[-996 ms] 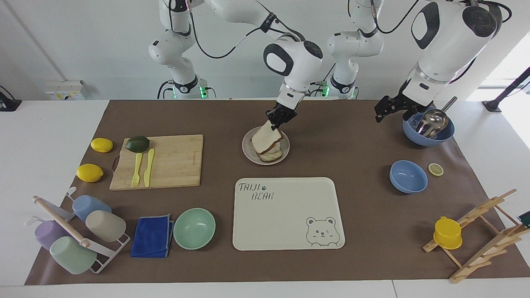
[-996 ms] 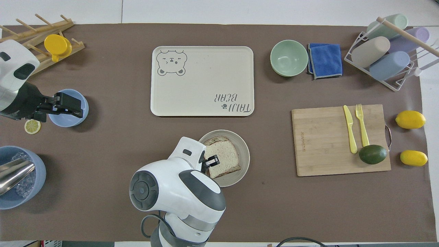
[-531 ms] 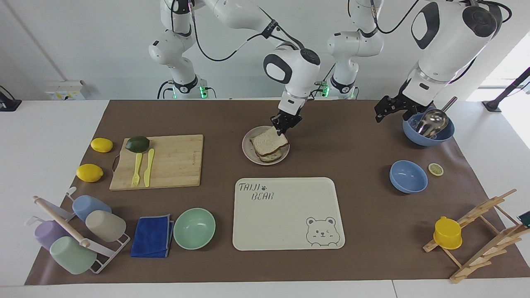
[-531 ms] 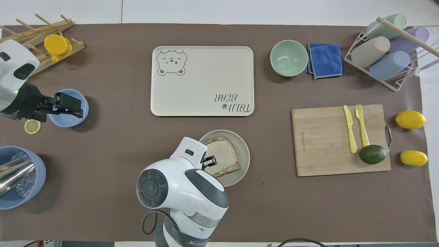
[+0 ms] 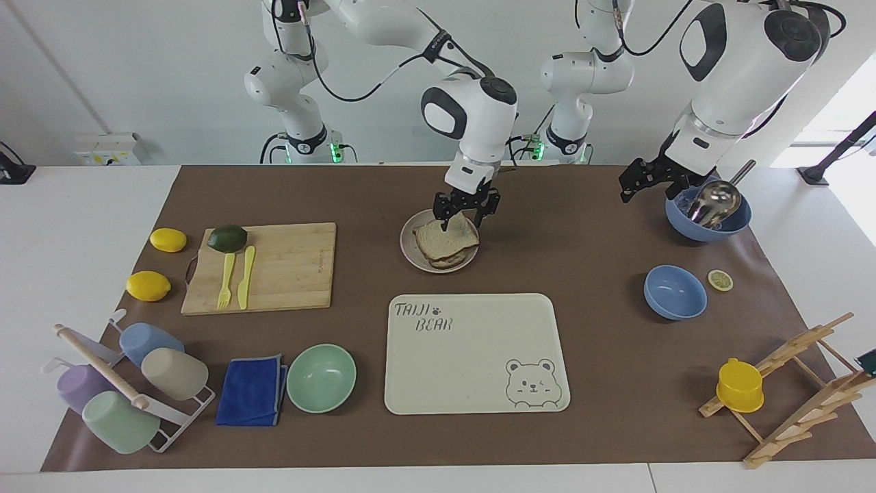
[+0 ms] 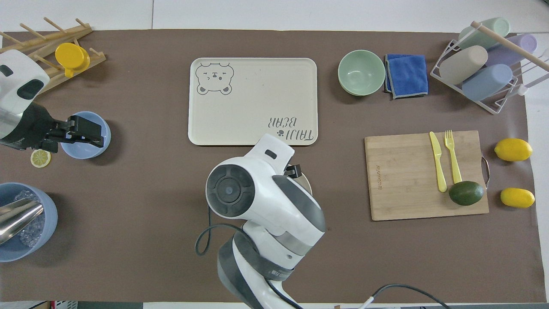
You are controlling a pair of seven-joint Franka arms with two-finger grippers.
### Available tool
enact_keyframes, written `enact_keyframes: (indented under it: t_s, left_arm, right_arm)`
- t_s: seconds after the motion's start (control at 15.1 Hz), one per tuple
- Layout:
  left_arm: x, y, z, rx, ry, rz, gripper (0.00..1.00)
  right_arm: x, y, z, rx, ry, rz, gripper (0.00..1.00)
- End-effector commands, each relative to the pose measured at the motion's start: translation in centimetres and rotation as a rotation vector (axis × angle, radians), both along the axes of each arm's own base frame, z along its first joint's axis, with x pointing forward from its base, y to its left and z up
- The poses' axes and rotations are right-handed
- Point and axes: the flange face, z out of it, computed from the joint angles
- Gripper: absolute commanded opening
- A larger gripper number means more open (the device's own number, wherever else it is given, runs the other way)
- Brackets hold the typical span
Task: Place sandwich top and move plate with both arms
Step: 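Lower the bread onto the egg and open the right gripper, then withdraw the right gripper while the left gripper reaches the plate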
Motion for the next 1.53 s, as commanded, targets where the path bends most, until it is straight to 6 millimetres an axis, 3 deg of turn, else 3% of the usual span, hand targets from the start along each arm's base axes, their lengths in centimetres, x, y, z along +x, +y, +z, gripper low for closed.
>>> enact_keyframes:
  t_s: [0.0,0.13,0.2,0.4,0.53,0.6,0.8,1.0,1.2,1.33,1.46]
  left_arm:
    - [-0.5,0.3,0.2,0.017,-0.017,-0.004,1.0]
    - [-0.6,-0.1,0.1,0.018,-0.014,-0.008,1.0]
    - [-0.7,-0.3,0.2,0.017,-0.017,-0.011,1.0]
    - [-1.4,-1.0,-0.4,0.02,-0.009,-0.023,1.0]
    - [-2.9,-2.4,-1.9,0.022,-0.013,-0.045,1.0]
    - [-3.7,-3.4,-3.2,0.023,-0.03,-0.039,1.0]
    - [-6.8,-7.2,-7.3,0.033,-0.046,0.01,1.0]
    - [-9.0,-11.5,-11.5,0.04,-0.008,-0.06,1.0]
    - [-12.2,-16.4,-18.5,0.024,-0.013,-0.017,1.0]
    - [-13.8,-18.1,-21.8,-0.012,-0.024,-0.015,1.0]
    - [-14.5,-19.8,-23.4,-0.06,-0.013,-0.001,1.0]
  right_arm:
    - [2.9,-10.4,8.4,0.09,0.062,-0.077,1.0]
    - [4.5,-20.0,12.9,0.126,0.14,-0.098,1.0]
    - [4.5,-23.6,13.8,0.133,0.181,-0.114,1.0]
    - [4.9,-29.6,14.1,0.112,0.226,-0.173,1.0]
    - [6.7,-33.8,12.8,0.124,0.225,-0.18,1.0]
    - [7.3,-34.8,11.5,0.133,0.242,-0.186,1.0]
    - [6.7,-34.8,11.2,0.117,0.283,-0.186,1.0]
    - [6.1,-35.0,11.1,0.106,0.304,-0.174,1.0]
    - [5.6,-36.0,12.7,0.101,0.284,-0.122,1.0]
    - [4.6,-37.0,12.3,0.102,0.3,-0.132,1.0]
    - [5.2,-37.9,12.8,0.107,0.286,-0.13,1.0]
